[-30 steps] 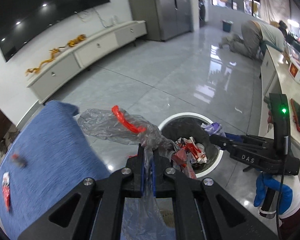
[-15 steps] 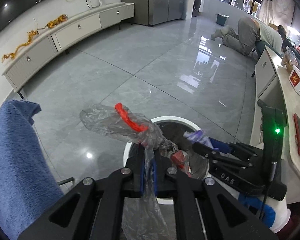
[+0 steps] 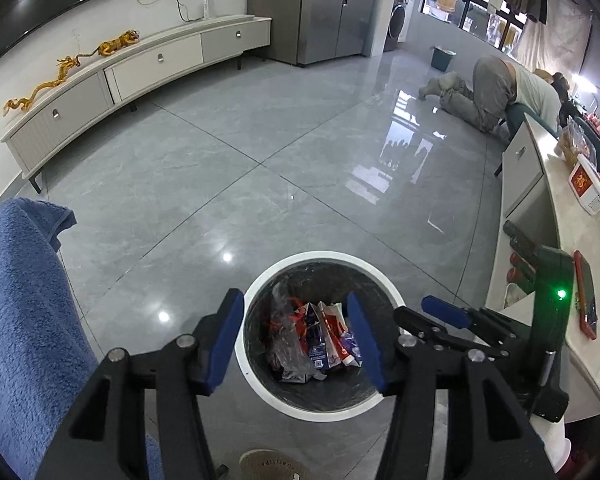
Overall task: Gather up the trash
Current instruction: 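Open the left tool over the bin while the right tool releases the purple bag, then move both open tools back over the rug toward the remaining trash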
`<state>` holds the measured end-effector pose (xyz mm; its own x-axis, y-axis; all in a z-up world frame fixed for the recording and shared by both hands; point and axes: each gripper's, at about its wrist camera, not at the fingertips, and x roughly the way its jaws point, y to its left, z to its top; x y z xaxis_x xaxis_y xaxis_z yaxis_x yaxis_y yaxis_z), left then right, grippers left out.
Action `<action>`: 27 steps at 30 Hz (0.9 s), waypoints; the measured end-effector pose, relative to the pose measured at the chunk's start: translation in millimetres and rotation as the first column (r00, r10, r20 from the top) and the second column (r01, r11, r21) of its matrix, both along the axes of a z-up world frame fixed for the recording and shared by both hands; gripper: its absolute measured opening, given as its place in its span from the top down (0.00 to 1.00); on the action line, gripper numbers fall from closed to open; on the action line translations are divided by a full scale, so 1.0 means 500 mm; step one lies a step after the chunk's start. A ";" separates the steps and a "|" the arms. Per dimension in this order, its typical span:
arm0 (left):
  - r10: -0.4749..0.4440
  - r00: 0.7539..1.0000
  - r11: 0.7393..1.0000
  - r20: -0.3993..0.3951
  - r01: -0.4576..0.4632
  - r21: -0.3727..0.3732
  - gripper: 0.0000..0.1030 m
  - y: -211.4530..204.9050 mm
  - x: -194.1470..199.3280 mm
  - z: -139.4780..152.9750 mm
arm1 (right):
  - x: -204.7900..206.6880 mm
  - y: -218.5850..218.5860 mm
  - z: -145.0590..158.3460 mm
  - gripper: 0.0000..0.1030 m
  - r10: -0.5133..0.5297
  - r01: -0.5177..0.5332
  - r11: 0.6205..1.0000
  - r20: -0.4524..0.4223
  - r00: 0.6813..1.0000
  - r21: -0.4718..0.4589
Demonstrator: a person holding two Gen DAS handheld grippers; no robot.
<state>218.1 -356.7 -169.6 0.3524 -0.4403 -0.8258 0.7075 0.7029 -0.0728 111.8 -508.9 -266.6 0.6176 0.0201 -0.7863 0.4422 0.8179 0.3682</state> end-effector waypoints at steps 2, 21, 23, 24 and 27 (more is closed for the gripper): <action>0.008 1.000 1.000 0.020 -0.007 -0.007 0.49 0.012 -0.010 0.017 | -0.007 0.003 0.019 0.55 0.001 0.000 1.000 0.010 1.000 -0.017; 0.148 0.899 0.986 0.413 -0.100 -0.135 0.49 0.225 -0.213 0.250 | -0.117 0.112 0.264 0.41 0.068 -0.030 0.976 0.173 0.983 -0.217; 0.154 0.885 0.985 0.440 -0.101 -0.142 0.49 0.245 -0.239 0.269 | -0.130 0.129 0.289 0.41 0.079 -0.034 0.972 0.191 0.978 -0.233; 0.159 0.878 0.984 0.451 -0.102 -0.147 0.49 0.255 -0.253 0.279 | -0.136 0.134 0.300 0.41 0.083 -0.035 0.971 0.199 0.977 -0.237; 0.178 0.863 0.979 0.473 -0.109 -0.170 0.49 0.288 -0.286 0.305 | -0.158 0.156 0.336 0.40 0.098 -0.038 0.966 0.225 0.969 -0.257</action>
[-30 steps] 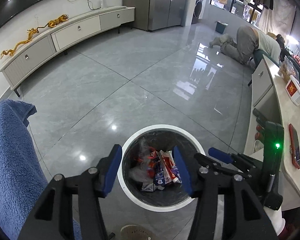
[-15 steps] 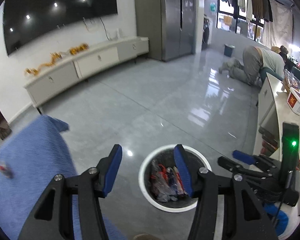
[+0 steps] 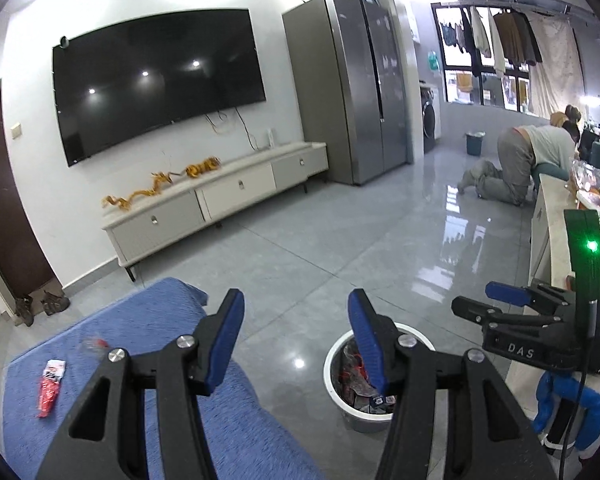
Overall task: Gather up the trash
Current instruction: 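Move both open tools back over the rug toward the remaining trash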
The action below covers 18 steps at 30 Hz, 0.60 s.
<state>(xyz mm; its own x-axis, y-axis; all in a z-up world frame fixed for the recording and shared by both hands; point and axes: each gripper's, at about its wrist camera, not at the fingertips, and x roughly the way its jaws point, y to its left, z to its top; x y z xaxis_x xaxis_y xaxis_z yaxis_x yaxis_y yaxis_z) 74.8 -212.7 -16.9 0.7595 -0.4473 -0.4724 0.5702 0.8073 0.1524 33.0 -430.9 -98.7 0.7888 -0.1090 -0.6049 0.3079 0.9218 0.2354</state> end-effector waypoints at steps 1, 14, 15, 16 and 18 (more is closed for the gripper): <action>0.005 1.000 1.000 0.008 -0.005 -0.010 0.49 0.014 -0.012 0.010 | -0.008 0.009 0.014 0.40 0.006 -0.006 1.000 0.011 1.000 -0.007; 0.110 0.987 0.989 0.114 -0.098 -0.109 0.25 0.167 -0.112 0.097 | -0.063 0.149 0.163 0.32 0.121 -0.104 0.986 0.125 0.985 -0.133; 0.119 0.986 0.988 0.119 -0.105 -0.114 0.24 0.179 -0.114 0.101 | -0.064 0.161 0.172 0.31 0.131 -0.112 0.983 0.131 0.983 -0.143; 0.131 0.984 0.986 0.124 -0.116 -0.122 0.23 0.194 -0.119 0.104 | -0.064 0.174 0.178 0.31 0.141 -0.120 0.981 0.135 0.981 -0.151; 0.150 0.980 0.982 0.129 -0.133 -0.135 0.21 0.219 -0.123 0.107 | -0.066 0.203 0.198 0.27 0.167 -0.140 0.975 0.148 0.975 -0.175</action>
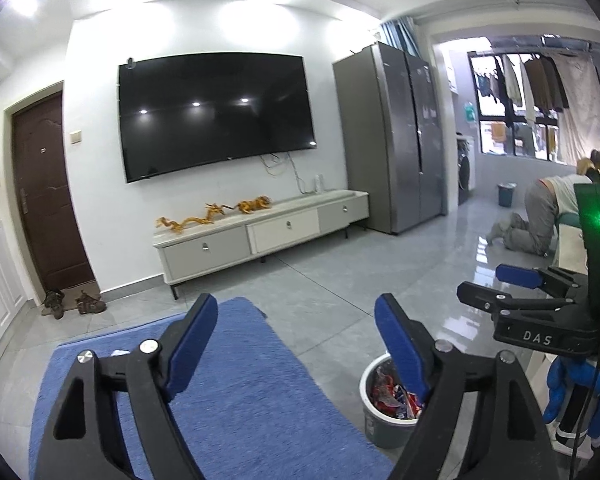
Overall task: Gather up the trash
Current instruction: 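Move both open tools back over the rug toward the remaining trash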
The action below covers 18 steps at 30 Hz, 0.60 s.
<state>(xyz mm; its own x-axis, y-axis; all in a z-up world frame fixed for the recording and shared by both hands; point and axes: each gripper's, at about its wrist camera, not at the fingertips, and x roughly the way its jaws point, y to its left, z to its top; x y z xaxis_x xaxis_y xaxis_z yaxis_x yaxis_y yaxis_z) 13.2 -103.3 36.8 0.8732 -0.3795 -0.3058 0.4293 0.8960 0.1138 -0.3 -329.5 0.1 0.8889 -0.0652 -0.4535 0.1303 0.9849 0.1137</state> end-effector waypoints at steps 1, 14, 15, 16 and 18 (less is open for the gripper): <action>0.010 1.000 1.000 0.002 -0.010 -0.006 0.21 0.004 -0.001 0.002 | 0.000 0.016 0.009 0.25 0.010 -0.010 1.000 0.006 1.000 -0.012; 0.172 0.985 0.979 -0.020 -0.173 -0.109 0.19 0.186 0.033 -0.025 | 0.048 0.213 0.071 0.03 0.149 -0.144 0.981 0.033 0.988 -0.134; 0.183 0.983 0.976 -0.032 -0.185 -0.115 0.19 0.202 0.044 -0.035 | 0.061 0.228 0.067 0.02 0.167 -0.161 0.977 0.029 0.986 -0.138; 0.196 0.979 0.973 -0.050 -0.201 -0.117 0.19 0.220 0.055 -0.047 | 0.068 0.242 0.063 0.02 0.178 -0.174 0.975 0.023 0.984 -0.138; 0.226 0.968 0.966 -0.107 -0.237 -0.104 0.19 0.257 0.088 -0.083 | 0.092 0.267 0.049 0.02 0.215 -0.213 0.969 0.001 0.977 -0.123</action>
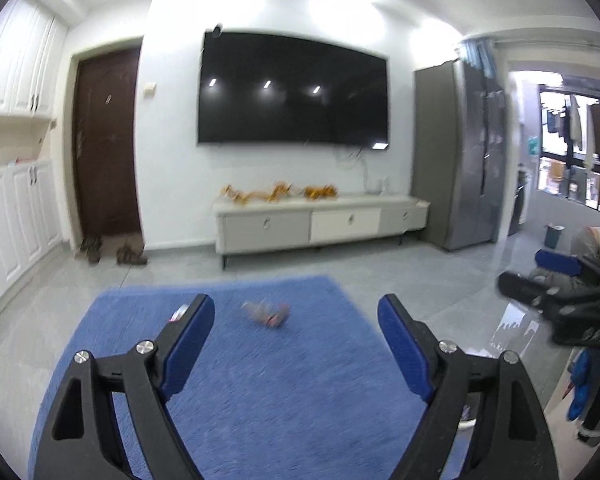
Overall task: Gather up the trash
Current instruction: 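Move both open tools back over the rug toward the remaining trash, then grasp the red chip bag with the left tool while the right tool grasps the clear bag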
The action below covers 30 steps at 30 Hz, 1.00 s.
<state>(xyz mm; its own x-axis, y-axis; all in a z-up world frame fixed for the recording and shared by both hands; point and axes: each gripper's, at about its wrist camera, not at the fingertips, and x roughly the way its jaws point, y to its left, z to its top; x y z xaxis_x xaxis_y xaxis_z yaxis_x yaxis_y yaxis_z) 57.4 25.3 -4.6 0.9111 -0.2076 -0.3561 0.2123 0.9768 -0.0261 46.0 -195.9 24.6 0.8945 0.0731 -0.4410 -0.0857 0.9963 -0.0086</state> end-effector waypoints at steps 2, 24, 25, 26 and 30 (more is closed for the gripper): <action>0.018 0.997 1.000 -0.074 -0.018 0.005 0.19 0.046 0.035 -0.041 | 0.036 0.022 -0.024 0.02 0.030 -0.029 1.000 -0.043 0.999 0.010; 0.119 0.919 0.992 -0.375 -0.099 0.074 0.19 0.287 0.449 -0.283 | 0.522 0.249 -0.316 0.12 0.280 -0.261 0.960 -0.351 0.894 0.102; 0.125 0.915 0.992 -0.385 -0.102 0.079 0.19 0.288 0.463 -0.294 | 0.544 0.253 -0.330 0.13 0.281 -0.255 0.960 -0.357 0.891 0.117; 0.128 0.912 0.991 -0.391 -0.103 0.084 0.19 0.290 0.477 -0.301 | 0.561 0.257 -0.342 0.15 0.282 -0.251 0.959 -0.362 0.889 0.131; 0.105 0.891 0.994 -0.441 -0.087 0.060 0.20 0.298 0.505 -0.320 | 0.606 0.259 -0.370 0.26 0.281 -0.226 0.956 -0.370 0.885 0.187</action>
<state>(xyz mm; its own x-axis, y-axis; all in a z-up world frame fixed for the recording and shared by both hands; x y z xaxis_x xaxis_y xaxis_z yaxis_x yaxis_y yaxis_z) 310.0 174.5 -164.4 0.6716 -0.1055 -0.7333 0.0926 0.9940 -0.0582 348.8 -66.4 -160.5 0.5960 0.3575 -0.7190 -0.3043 0.9292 0.2098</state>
